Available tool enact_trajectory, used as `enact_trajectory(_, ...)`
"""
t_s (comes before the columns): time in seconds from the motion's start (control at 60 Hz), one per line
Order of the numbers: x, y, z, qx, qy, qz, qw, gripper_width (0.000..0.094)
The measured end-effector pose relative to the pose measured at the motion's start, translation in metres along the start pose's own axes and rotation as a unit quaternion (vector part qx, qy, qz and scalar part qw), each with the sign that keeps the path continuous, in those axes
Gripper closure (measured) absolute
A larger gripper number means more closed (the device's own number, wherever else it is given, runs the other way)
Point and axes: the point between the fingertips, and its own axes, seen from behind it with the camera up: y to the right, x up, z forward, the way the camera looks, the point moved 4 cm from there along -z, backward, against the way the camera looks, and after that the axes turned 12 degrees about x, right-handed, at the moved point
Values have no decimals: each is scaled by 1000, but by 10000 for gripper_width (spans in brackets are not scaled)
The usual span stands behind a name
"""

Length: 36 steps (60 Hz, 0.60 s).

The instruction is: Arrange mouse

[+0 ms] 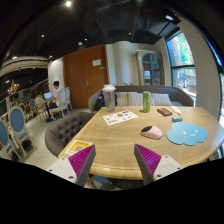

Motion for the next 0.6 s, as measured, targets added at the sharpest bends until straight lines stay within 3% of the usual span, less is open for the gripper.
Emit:
enact_trajectory(0.233, -13, 49, 11, -16, -13, 3, 1000, 128)
enact_trajectory(0.383, -11, 103, 19, -50, -10, 2, 999, 132)
enact_trajectory(0.6, -16, 187, 61, -96, -48, -16, 994, 129)
